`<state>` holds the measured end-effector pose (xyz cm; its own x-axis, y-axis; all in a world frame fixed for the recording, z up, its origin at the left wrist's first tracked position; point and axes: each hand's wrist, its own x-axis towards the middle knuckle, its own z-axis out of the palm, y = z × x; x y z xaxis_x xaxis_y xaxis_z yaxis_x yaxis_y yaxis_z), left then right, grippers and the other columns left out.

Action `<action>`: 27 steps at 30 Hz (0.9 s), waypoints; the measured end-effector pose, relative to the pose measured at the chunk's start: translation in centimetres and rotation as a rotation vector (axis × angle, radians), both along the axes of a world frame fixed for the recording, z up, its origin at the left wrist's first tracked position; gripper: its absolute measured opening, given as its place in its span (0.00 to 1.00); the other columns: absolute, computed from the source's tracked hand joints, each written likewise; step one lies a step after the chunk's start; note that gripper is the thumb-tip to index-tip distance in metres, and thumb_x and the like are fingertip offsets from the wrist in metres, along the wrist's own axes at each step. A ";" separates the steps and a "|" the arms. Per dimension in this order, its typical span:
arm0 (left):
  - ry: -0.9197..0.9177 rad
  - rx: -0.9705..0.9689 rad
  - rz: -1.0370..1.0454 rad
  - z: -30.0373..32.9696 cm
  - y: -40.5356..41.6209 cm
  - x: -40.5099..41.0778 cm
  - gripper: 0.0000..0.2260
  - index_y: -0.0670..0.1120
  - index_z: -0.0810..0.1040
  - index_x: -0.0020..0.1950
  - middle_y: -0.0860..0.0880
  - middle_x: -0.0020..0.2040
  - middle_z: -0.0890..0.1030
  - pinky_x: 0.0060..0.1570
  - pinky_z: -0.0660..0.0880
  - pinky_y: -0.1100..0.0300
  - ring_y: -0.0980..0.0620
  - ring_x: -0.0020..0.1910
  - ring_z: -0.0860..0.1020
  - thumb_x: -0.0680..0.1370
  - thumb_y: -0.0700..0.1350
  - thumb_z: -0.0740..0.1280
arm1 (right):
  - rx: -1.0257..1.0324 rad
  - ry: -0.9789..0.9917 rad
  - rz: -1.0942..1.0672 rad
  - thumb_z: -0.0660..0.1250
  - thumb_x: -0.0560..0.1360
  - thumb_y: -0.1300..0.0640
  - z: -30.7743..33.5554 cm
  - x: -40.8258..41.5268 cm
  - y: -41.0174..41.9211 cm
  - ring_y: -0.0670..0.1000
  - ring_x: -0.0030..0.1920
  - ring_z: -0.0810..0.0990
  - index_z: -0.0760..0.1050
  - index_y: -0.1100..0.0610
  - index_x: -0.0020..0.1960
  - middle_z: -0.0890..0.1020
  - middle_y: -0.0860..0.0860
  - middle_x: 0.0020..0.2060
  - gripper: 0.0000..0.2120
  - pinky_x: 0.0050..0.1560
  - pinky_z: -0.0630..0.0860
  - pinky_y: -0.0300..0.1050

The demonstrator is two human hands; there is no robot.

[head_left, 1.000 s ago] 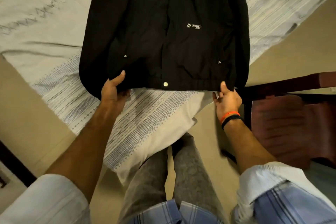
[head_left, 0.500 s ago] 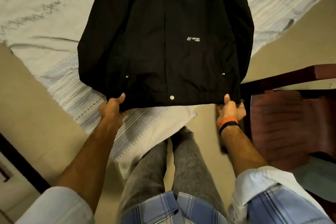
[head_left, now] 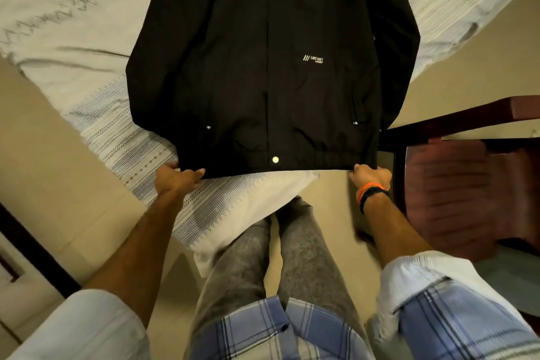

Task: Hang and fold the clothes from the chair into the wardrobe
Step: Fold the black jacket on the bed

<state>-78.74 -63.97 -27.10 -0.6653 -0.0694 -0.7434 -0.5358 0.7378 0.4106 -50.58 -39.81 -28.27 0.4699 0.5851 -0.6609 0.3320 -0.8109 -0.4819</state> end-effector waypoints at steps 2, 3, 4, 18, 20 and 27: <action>0.028 -0.123 -0.169 0.2 -0.1 0.2 0.26 0.42 0.72 0.64 0.38 0.61 0.78 0.55 0.80 0.46 0.39 0.56 0.80 0.70 0.43 0.78 | -0.075 -0.138 0.169 0.69 0.75 0.63 0.9 -0.2 -0.3 0.64 0.65 0.75 0.65 0.68 0.69 0.74 0.64 0.65 0.26 0.64 0.72 0.53; 0.053 -0.164 -0.233 0.5 0.0 0.4 0.28 0.41 0.70 0.66 0.38 0.63 0.76 0.59 0.78 0.46 0.39 0.59 0.78 0.71 0.44 0.77 | -0.066 -0.169 0.231 0.69 0.75 0.64 1.6 -0.3 -0.6 0.64 0.66 0.74 0.62 0.68 0.70 0.72 0.65 0.67 0.27 0.64 0.71 0.51; 0.079 -0.193 -0.283 0.8 0.3 0.7 0.30 0.40 0.68 0.68 0.37 0.65 0.74 0.61 0.76 0.46 0.38 0.62 0.76 0.71 0.44 0.77 | -0.047 -0.200 0.312 0.68 0.75 0.64 1.8 -0.4 -0.8 0.64 0.66 0.74 0.62 0.68 0.69 0.72 0.65 0.67 0.26 0.63 0.71 0.50; 0.161 0.019 -0.744 6.7 8.4 1.6 0.33 0.41 0.69 0.72 0.41 0.69 0.73 0.64 0.72 0.51 0.42 0.65 0.75 0.71 0.49 0.77 | 0.165 -0.044 1.023 0.73 0.72 0.58 7.3 -7.4 -1.4 0.55 0.61 0.78 0.70 0.60 0.68 0.76 0.56 0.63 0.27 0.63 0.75 0.49; 0.172 0.056 -0.749 6.9 9.6 1.2 0.32 0.41 0.69 0.72 0.41 0.68 0.74 0.64 0.72 0.52 0.43 0.65 0.75 0.73 0.50 0.75 | 0.180 -0.042 1.066 0.73 0.73 0.58 7.6 -8.2 -0.5 0.55 0.61 0.77 0.69 0.60 0.69 0.76 0.56 0.64 0.27 0.64 0.74 0.49; 0.311 0.109 -0.847 4.6 14.1 -0.7 0.24 0.41 0.66 0.75 0.42 0.73 0.69 0.72 0.64 0.52 0.44 0.73 0.68 0.81 0.48 0.65 | 0.240 -0.107 1.301 0.67 0.78 0.53 5.8 -11.6 3.2 0.58 0.68 0.71 0.66 0.60 0.73 0.71 0.58 0.69 0.26 0.68 0.69 0.50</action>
